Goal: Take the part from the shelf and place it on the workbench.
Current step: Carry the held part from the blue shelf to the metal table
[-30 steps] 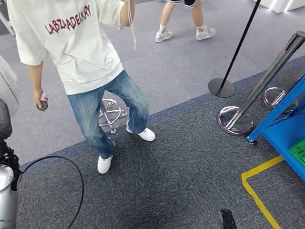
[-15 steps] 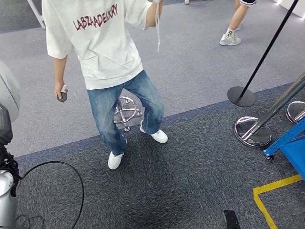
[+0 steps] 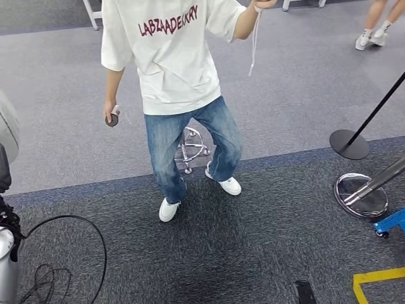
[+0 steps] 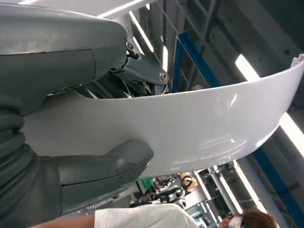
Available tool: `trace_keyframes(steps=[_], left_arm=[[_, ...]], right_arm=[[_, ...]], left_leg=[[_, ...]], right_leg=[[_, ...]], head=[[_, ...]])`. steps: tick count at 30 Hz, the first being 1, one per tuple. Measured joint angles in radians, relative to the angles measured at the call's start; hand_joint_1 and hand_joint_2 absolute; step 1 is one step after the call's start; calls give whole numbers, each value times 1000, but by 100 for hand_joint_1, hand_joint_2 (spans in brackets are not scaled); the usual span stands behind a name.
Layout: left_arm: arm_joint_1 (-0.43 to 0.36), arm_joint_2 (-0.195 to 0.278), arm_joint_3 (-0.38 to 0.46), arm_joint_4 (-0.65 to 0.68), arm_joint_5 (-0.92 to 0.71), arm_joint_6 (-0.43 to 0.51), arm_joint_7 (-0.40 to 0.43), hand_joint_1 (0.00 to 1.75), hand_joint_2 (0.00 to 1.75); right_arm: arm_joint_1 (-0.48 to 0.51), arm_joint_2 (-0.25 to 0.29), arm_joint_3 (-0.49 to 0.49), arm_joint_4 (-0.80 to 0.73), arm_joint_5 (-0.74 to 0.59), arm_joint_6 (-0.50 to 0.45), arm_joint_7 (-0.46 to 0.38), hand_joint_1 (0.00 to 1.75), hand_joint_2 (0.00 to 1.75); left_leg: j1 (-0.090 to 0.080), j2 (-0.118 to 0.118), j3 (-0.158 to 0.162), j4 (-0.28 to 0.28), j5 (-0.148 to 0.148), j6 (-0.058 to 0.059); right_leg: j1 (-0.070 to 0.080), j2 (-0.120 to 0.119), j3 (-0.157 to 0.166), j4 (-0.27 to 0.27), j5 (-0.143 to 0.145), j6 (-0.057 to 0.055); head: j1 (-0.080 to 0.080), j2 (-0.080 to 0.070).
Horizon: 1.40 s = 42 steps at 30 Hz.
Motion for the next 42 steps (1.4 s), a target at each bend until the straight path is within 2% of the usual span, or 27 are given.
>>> trace_keyframes(steps=[2, 4, 6, 8, 9, 10, 11, 12, 14, 16, 18, 19, 21, 23, 24, 25, 26, 28, 30, 31, 33, 35, 37, 39, 40, 41, 42], left_arm=[[2, 2, 2, 0, 0, 0, 0, 175, 175], [3, 6, 5, 0, 0, 0, 0, 175, 175], [2, 8, 7, 0, 0, 1, 0, 175, 175], [3, 9, 7, 0, 0, 1, 0, 175, 175], [5, 9, 7, 0, 0, 1, 0, 175, 175], [6, 9, 7, 0, 0, 1, 1, 175, 175], [7, 9, 7, 0, 0, 1, 1, 175, 175], [6, 10, 7, 0, -1, 1, 1, 175, 175], [4, 11, 8, 0, -3, 0, 2, 175, 175], [1, 12, 9, 0, -6, 0, 3, 175, 175], [0, 12, 12, 1, -10, 1, 6, 175, 175], [-2, 12, 14, 1, -13, 1, 11, 175, 175], [-8, 12, 19, 5, -16, 3, 28, 175, 175], [-13, 11, 23, 13, -11, 4, 49, 175, 175], [-13, 10, 25, 18, -7, 4, 56, 175, 175], [-13, 10, 28, 23, -3, 4, 60, 175, 175], [-13, 10, 30, 28, -1, 4, 63, 175, 175], [-15, 9, 34, 34, 1, 4, 64, 175, 175], [-19, 9, 37, 38, 5, 2, 67, 175, 175], [-20, 9, 39, 41, 10, 1, 70, 175, 175], [-22, 11, 47, 48, 26, -2, 77, 175, 175], [-25, 12, 57, 57, 38, -3, 80, 175, 175], [-29, 13, 64, 67, 46, -2, 83, 175, 175], [-29, 13, 69, 80, 53, -2, 88, 175, 175], [-28, 13, 72, 86, 56, -2, 89, 175, 175], [-28, 13, 74, 91, 59, -2, 90, 175, 175], [-28, 14, 75, 95, 61, -2, 90, 175, 175]], right_arm=[[0, 0, 0, 0, 0, 0, 1, 0, 175], [-1, 0, 0, 0, 0, 0, 1, 0, 175], [-1, -1, 0, 0, 1, 0, 1, 0, 175], [1, -2, -1, 0, 1, 0, 1, 0, 175], [1, -2, -1, 0, 1, 0, 1, 0, 175], [2, -2, -1, 0, 1, 0, 1, 0, 175], [1, -2, -1, 0, 2, 0, 1, 0, 175], [0, -2, -1, 0, 3, 0, 1, 0, 175], [-2, -2, -1, 0, 4, 0, 2, 0, 175], [-3, -2, -1, 0, 5, 0, 2, 0, 175], [-5, -2, -1, 0, 6, 1, 2, 0, 175], [-7, -2, -1, 0, 6, 1, 2, 0, 175], [-9, -3, -2, 0, 8, 1, 3, 0, 175], [-6, -3, -4, 0, 10, 0, 4, 0, 175], [-3, -3, -6, 0, 10, 0, 5, 0, 175], [0, -3, -8, 0, 11, -1, 5, 0, 175], [1, -3, -9, 0, 12, -1, 5, 0, 175], [1, -3, -11, 0, 12, -1, 5, 0, 175], [0, -3, -11, 0, 12, -1, 5, 0, 175], [0, -3, -12, 0, 13, -1, 6, 0, 175], [-1, -3, -14, 0, 13, -2, 6, 0, 175], [-2, -3, -15, 0, 15, -2, 6, 0, 175], [-1, -3, -16, 0, 16, -3, 6, 0, 175], [2, -4, -18, 0, 17, -5, 6, 0, 175], [3, -4, -18, 0, 18, -5, 6, 0, 175], [3, -4, -19, 0, 19, -6, 7, 0, 175], [3, -4, -19, 0, 21, -6, 7, 0, 175]], left_leg=[[3, -17, -6, 0, 3, -11], [4, 3, -15, 21, -11, -21], [3, 50, -58, 115, -63, -30], [7, 71, -123, 252, -120, -36], [9, 74, -143, 292, -128, -37], [10, 75, -144, 295, -117, -37], [10, 78, -124, 255, -89, -36], [9, 88, -89, 185, -51, -32], [1, 118, -22, 56, -7, -22], [-8, 130, -2, 10, -6, -14], [-7, 114, -1, 1, -4, -3], [-5, 107, 3, -4, -2, 2], [0, 93, 10, -12, 1, 13], [-1, 77, 11, -12, -1, 19], [-1, 67, 11, -12, -1, 20], [-1, 57, 12, -11, -2, 20], [-1, 47, 13, -11, -3, 20], [0, 28, 16, -8, -7, 14], [0, 12, 12, -1, -10, 4], [0, 4, 8, 0, -10, -1], [4, -6, 3, 0, -8, -12], [5, 20, -10, 31, -29, -22], [6, 59, -59, 137, -85, -32], [11, 71, -121, 263, -131, -39], [13, 73, -136, 290, -132, -40], [14, 75, -130, 275, -112, -41], [14, 80, -104, 220, -77, -39]], right_leg=[[2, -7, 6, -3, -3, -9], [2, -25, 11, -9, -1, -22], [2, -47, 17, -13, -2, -33], [5, -69, 19, -13, -5, -38], [7, -80, 21, -12, -7, -39], [8, -90, 22, -12, -9, -40], [9, -100, 25, -12, -11, -39], [10, -109, 29, -12, -14, -37], [14, -124, 35, -12, -21, -30], [18, -140, 38, -13, -25, -20], [17, -153, 40, -16, -30, -10], [16, -145, 37, -8, -39, -6], [13, -105, -2, 73, -83, 1], [12, -74, -78, 218, -140, 4], [11, -70, -111, 270, -150, 5], [11, -69, -127, 285, -140, 5], [11, -68, -121, 256, -109, 4], [7, -47, -65, 117, -29, 2], [3, -19, -14, 12, 6, -2], [4, -12, -5, -3, 5, -4], [5, -23, 0, -8, 7, -15], [4, -39, 5, -15, 9, -27], [5, -57, 9, -19, 8, -37], [8, -77, 11, -18, 5, -41], [9, -86, 12, -18, 3, -42], [9, -95, 14, -18, 1, -41], [9, -104, 18, -18, -2, -40]], head=[[-1, 0], [-3, 0], [-7, 0], [-9, 0], [-9, 0], [-9, 0], [-9, 0], [-9, 0], [-8, 0], [-7, 0], [-6, 0], [-6, 0], [0, 0], [6, 0], [6, 0], [7, 0], [7, 0], [7, 0], [6, 0], [5, 0], [5, 0], [2, 0], [-1, 0], [-1, 0], [-1, 0], [-1, 0], [-1, 0]])
